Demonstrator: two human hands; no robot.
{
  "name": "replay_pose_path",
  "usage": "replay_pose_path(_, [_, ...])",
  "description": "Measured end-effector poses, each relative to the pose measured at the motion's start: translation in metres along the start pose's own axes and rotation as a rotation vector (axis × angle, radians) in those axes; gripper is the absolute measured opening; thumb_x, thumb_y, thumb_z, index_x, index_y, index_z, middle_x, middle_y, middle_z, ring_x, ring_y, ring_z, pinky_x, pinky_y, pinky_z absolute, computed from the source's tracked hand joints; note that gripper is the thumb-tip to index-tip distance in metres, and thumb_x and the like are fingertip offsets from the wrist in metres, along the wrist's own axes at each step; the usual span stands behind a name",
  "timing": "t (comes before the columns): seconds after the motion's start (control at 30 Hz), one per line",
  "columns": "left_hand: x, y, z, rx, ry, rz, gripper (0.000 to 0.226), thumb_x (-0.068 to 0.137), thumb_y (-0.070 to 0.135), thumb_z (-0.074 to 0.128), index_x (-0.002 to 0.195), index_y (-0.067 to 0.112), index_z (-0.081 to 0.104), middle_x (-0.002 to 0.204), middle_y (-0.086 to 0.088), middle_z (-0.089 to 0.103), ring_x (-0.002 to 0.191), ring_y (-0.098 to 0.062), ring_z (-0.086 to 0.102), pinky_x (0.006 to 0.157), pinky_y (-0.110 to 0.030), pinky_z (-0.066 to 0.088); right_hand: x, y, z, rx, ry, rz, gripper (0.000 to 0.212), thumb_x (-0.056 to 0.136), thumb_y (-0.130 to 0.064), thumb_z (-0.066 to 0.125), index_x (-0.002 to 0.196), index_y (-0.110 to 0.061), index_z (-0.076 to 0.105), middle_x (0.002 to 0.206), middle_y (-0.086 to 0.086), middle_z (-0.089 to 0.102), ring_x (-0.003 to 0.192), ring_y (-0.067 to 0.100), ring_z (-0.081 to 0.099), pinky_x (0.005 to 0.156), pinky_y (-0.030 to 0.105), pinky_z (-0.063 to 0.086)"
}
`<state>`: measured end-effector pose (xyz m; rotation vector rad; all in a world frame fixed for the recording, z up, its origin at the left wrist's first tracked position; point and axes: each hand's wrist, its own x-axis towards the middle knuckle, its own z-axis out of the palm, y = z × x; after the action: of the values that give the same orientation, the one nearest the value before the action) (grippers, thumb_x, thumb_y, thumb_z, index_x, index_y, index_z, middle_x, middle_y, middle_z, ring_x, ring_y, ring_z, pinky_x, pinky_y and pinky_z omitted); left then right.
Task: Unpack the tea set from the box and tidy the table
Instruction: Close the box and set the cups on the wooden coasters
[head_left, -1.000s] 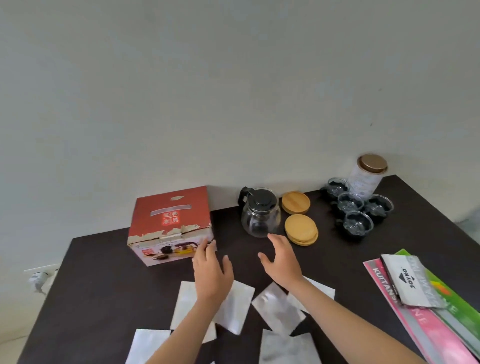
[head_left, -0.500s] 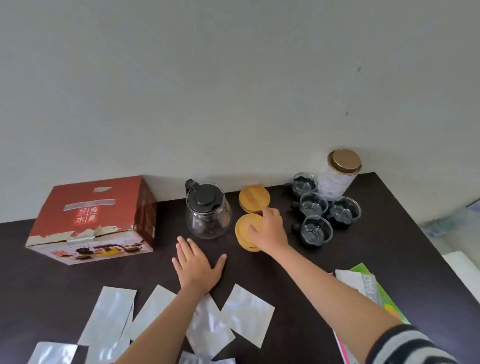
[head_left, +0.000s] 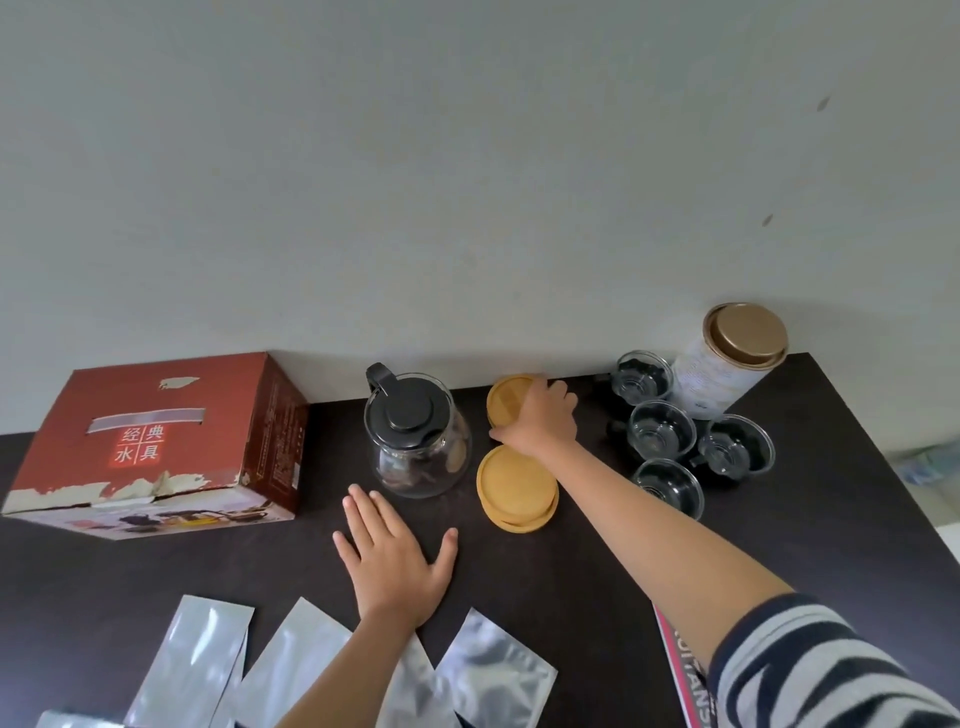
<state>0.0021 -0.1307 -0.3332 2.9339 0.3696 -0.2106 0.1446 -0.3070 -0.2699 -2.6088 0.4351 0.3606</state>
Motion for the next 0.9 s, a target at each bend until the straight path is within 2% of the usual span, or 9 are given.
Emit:
replay_pose_path(0.13, [0.000,-0.001,0.000,0.002,-0.007,-0.002,0.108,0.077,0.076,0.025,0.145,-0.007,0.019,0.155,-0.026,0.009,0.145,-0.038,0.004,0.111,-0.058,0.017,-0.002,-0.006,0.009,0.000,0.004,-0.031,0.092,0.063,-0.045,0.083,0.133,-0.009,0.034,0.132,0.013,0.038,0.122,0.031,0.035,0.071,0.032,0.042])
replay_pose_path(0.37, [-0.001,-0.001,-0.004,-0.009,-0.005,-0.001,0.108,0.077,0.077,0.021,0.146,-0.005,0.014,0.156,-0.023,0.002,0.145,-0.036,-0.003,0.113,-0.055,0.011,-0.007,-0.015,0.014,0.009,0.007,-0.076,0.101,0.059,-0.056,0.083,0.134,-0.010,0.034,0.133,0.012,0.038,0.122,0.030,0.035,0.070,0.031,0.038])
replay_pose_path(0.53, [-0.002,0.000,-0.006,-0.004,-0.012,-0.006,0.109,0.076,0.078,0.017,0.147,-0.004,0.010,0.157,-0.022,-0.001,0.145,-0.035,-0.006,0.114,-0.054,0.008,-0.010,-0.013,0.007,0.014,-0.006,-0.112,0.101,0.060,-0.055,0.083,0.136,-0.010,0.034,0.137,0.012,0.038,0.125,0.032,0.036,0.082,0.037,0.047])
replay_pose_path(0.67, [-0.002,-0.001,-0.006,-0.010,-0.003,-0.012,0.109,0.076,0.078,0.018,0.147,-0.004,0.012,0.157,-0.022,0.000,0.145,-0.035,-0.004,0.114,-0.054,0.009,-0.010,-0.008,-0.010,0.031,-0.032,-0.117,0.100,0.063,-0.049,0.083,0.138,-0.008,0.033,0.138,0.013,0.039,0.128,0.033,0.037,0.088,0.040,0.046])
replay_pose_path(0.8, [-0.001,-0.001,-0.005,-0.023,0.001,-0.009,0.109,0.076,0.077,0.020,0.147,-0.004,0.012,0.157,-0.022,0.002,0.145,-0.035,-0.003,0.114,-0.055,0.010,-0.005,0.004,-0.030,-0.090,-0.019,-0.118,0.093,0.068,-0.037,0.082,0.138,-0.005,0.031,0.136,0.015,0.040,0.126,0.033,0.038,0.086,0.039,0.046])
replay_pose_path(0.9, [-0.002,-0.001,-0.005,-0.016,0.001,-0.007,0.108,0.076,0.077,0.020,0.147,-0.004,0.013,0.157,-0.022,0.003,0.145,-0.035,-0.002,0.114,-0.055,0.011,-0.003,0.016,-0.041,-0.291,0.016,-0.147,0.081,0.071,-0.033,0.077,0.133,-0.002,0.036,0.133,0.018,0.043,0.123,0.035,0.040,0.093,0.038,0.042])
